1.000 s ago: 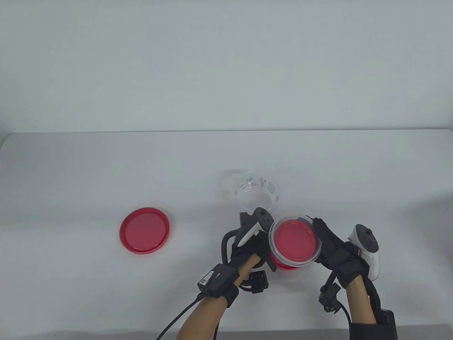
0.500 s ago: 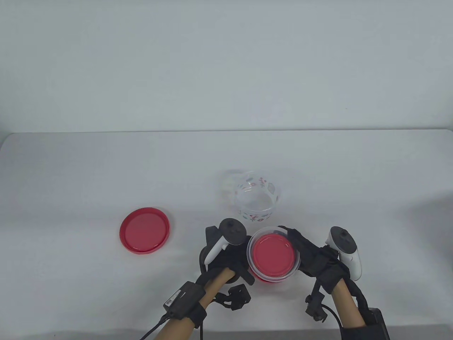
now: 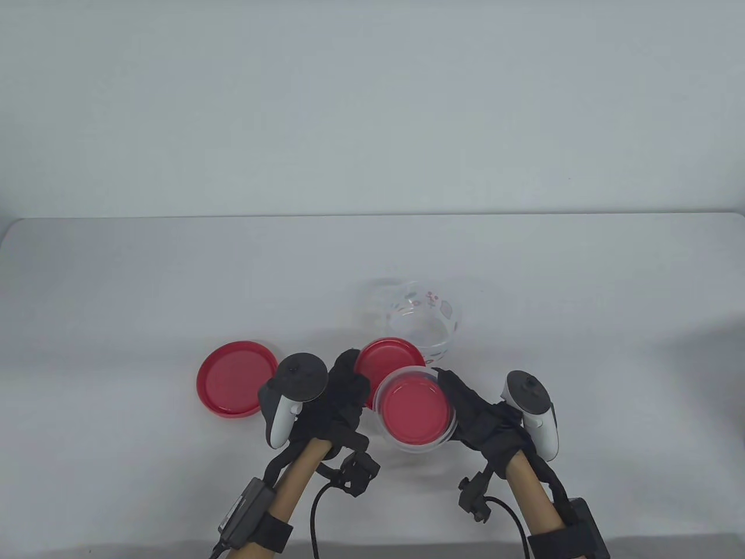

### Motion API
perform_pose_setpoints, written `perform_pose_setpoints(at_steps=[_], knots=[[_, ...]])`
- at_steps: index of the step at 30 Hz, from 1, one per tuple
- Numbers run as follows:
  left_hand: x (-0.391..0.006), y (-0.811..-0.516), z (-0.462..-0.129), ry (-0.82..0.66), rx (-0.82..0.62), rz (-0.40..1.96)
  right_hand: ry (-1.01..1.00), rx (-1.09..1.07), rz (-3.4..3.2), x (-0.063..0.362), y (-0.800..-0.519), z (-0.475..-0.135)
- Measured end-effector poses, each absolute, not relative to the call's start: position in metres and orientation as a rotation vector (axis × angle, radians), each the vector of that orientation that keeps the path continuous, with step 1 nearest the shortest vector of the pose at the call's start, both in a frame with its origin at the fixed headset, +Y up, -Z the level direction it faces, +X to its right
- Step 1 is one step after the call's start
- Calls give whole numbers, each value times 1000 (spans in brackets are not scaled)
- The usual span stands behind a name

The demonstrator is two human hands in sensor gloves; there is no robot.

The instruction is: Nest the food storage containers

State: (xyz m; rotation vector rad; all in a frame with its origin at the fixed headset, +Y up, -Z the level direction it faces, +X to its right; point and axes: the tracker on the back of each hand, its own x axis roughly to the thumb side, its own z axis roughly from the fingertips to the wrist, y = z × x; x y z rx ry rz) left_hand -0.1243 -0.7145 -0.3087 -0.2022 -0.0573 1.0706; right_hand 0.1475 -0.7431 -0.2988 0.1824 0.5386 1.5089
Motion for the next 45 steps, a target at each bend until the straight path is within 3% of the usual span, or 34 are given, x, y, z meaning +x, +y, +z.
perform_pose_setpoints(at_steps=[6,14,26,36,45], knots=[[-126,-712,-286,-293,-67,1118,498,114,1531,149,-757,-294],[-99,-707,-264,-618,54,660,458,94,1438,153,-760,-289],[-73,-705,-238,-771,194,320,463,91,1457,139,-763,-281],[-77,-701,-234,-771,228,330,574,216,1192,134,-772,-284],[-75,-704,-234,-747,201,297,463,201,1339,136,-770,-283]])
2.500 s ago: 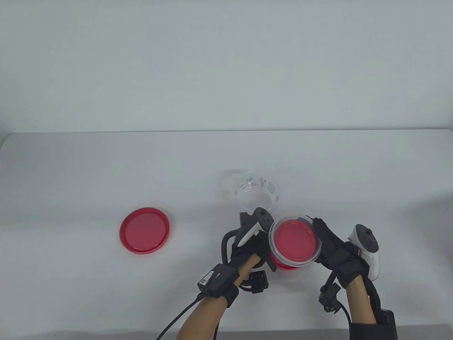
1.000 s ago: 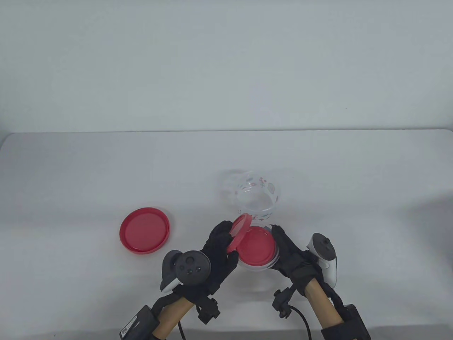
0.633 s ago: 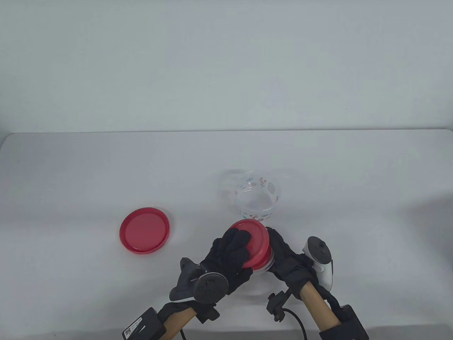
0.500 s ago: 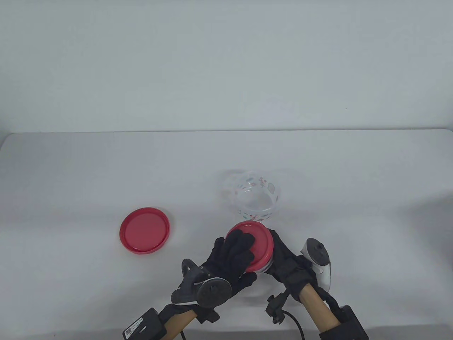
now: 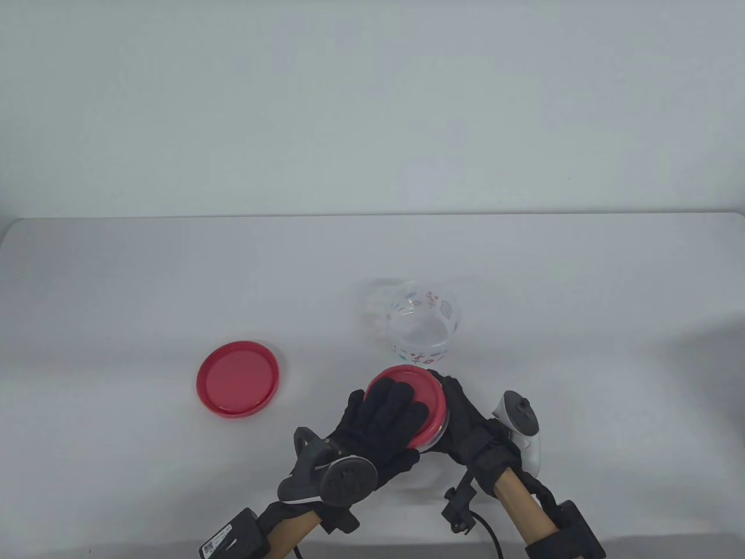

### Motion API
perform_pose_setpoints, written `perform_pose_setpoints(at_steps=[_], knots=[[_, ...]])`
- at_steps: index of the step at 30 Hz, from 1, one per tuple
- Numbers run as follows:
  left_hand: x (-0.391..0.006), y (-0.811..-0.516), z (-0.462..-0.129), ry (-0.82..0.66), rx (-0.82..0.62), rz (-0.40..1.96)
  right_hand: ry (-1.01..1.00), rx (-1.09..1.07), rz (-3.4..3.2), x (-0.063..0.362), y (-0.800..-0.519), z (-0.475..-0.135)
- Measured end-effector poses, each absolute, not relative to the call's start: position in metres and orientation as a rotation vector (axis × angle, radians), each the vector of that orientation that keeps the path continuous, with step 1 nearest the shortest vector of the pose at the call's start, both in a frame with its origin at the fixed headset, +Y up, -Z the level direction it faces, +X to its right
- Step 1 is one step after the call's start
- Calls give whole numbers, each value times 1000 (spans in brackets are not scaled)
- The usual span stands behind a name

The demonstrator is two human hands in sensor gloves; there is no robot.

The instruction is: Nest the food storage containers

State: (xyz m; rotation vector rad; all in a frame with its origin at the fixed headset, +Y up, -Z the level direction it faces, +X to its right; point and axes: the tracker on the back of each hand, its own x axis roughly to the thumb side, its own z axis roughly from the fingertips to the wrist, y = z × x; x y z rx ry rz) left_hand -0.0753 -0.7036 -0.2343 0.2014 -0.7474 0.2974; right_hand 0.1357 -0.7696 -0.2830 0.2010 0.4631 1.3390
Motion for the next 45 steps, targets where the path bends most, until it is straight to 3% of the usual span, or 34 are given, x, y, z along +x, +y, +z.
perform_pose_setpoints(at_steps=[9,18,27,35,39,43,45], knots=[[-68,-711,-230,-707,185,226,390,149,1368,131,-770,-277],[-72,-717,-239,-661,103,375,304,172,1497,128,-764,-273],[-82,-702,-241,-711,86,415,465,266,1395,118,-765,-272],[-75,-715,-241,-621,21,449,306,280,1535,117,-759,-268],[-76,-720,-243,-513,-43,590,274,306,1556,110,-760,-265],[-79,-723,-245,-551,-65,579,307,299,1542,113,-760,-267],[-78,-720,-245,-640,-31,524,328,290,1536,117,-760,-269]])
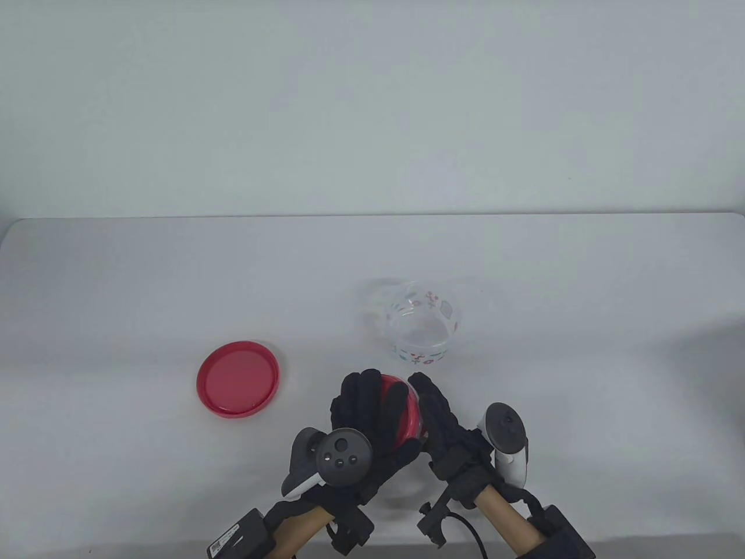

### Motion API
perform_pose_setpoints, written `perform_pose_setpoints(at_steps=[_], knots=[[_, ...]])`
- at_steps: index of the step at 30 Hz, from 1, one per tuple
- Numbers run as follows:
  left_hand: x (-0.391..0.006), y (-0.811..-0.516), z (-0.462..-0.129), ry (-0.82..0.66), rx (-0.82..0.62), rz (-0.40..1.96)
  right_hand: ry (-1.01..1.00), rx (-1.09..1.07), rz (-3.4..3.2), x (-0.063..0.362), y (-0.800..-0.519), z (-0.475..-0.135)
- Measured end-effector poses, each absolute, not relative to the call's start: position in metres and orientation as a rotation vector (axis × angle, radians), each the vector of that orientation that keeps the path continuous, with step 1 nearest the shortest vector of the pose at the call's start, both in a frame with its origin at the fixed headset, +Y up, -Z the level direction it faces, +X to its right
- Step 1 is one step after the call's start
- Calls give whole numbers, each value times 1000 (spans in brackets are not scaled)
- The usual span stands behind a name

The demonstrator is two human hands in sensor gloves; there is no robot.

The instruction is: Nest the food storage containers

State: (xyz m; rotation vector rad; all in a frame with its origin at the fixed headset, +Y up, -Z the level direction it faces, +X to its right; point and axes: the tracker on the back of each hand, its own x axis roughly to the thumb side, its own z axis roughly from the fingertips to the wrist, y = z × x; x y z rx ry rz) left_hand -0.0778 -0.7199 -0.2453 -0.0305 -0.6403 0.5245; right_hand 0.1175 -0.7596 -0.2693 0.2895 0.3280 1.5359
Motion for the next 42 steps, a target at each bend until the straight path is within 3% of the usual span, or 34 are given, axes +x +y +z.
perform_pose_setpoints(at_steps=[3,14,18,20,23,24,26,31,34,40,42], knots=[[-77,-714,-244,-734,44,378,360,298,1524,122,-758,-272],[-78,-707,-237,-885,84,294,535,315,1474,124,-763,-276],[-80,-708,-246,-864,-12,397,579,259,1427,126,-773,-281],[-87,-703,-247,-849,29,522,617,249,1342,124,-779,-281],[-107,-691,-249,-660,158,623,633,233,1218,121,-783,-281],[-118,-687,-251,-535,181,624,617,229,1203,121,-783,-281],[-137,-688,-254,-370,145,658,589,235,1205,122,-783,-282],[-155,-714,-265,-287,-246,921,571,263,1233,118,-782,-280],[-149,-723,-267,-274,-356,972,602,310,1214,112,-781,-277],[-147,-727,-269,-254,-368,979,592,289,1274,113,-779,-276],[-147,-727,-269,-250,-369,985,489,276,1375,118,-770,-276]])
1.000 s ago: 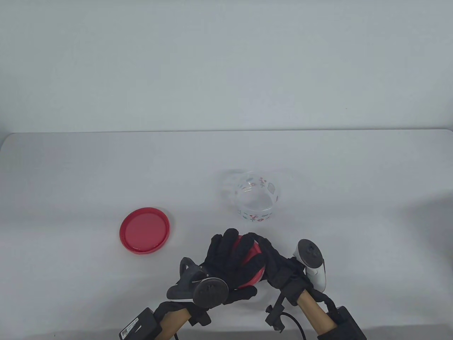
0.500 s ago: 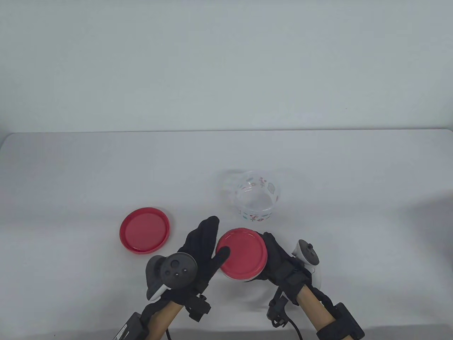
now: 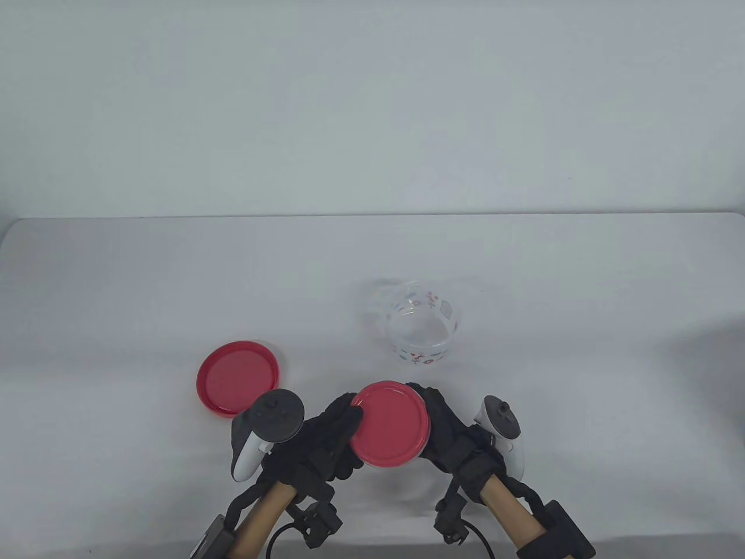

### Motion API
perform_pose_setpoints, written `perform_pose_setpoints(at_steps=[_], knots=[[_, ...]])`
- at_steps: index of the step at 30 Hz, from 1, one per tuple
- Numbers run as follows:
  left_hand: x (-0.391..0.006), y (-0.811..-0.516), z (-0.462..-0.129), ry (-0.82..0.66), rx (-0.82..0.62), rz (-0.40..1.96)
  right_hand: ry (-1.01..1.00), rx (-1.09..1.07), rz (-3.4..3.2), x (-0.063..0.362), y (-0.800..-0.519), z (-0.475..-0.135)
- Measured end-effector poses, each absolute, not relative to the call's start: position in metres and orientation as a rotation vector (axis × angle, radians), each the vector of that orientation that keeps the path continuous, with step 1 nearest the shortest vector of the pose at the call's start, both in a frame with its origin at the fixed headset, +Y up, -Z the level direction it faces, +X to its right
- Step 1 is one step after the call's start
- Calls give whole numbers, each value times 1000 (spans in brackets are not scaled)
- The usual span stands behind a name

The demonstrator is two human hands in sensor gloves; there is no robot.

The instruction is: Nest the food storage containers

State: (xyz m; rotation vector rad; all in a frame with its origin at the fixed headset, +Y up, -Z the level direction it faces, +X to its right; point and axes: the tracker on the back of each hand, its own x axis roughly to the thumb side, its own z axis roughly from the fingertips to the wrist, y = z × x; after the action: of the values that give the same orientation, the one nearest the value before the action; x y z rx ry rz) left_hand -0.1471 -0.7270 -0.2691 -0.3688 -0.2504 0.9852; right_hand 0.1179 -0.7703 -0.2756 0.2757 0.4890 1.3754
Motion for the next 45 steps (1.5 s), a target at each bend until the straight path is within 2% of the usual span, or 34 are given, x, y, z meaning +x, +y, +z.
perform_pose_setpoints(at_steps=[2,4,8,16,20,24,31,34,39,45], knots=[[-149,-727,-269,-228,-339,919,201,263,1704,127,-753,-274],[-148,-725,-268,-222,-302,852,73,354,1961,130,-739,-272],[-143,-724,-266,-238,-275,761,57,449,2286,120,-731,-267],[-141,-725,-266,-248,-280,781,36,347,2243,120,-732,-270],[-154,-716,-268,-238,-113,846,-57,229,2181,128,-716,-274],[-163,-710,-269,-203,15,737,-128,119,2122,138,-696,-288],[-165,-707,-276,-152,9,606,-276,-84,2166,146,-659,-335],[-163,-708,-278,-138,6,577,-281,-183,2194,146,-657,-358],[-166,-708,-278,-121,13,583,-262,-307,2318,142,-669,-390],[-173,-712,-281,-88,-19,621,-146,-370,2373,136,-691,-408]])
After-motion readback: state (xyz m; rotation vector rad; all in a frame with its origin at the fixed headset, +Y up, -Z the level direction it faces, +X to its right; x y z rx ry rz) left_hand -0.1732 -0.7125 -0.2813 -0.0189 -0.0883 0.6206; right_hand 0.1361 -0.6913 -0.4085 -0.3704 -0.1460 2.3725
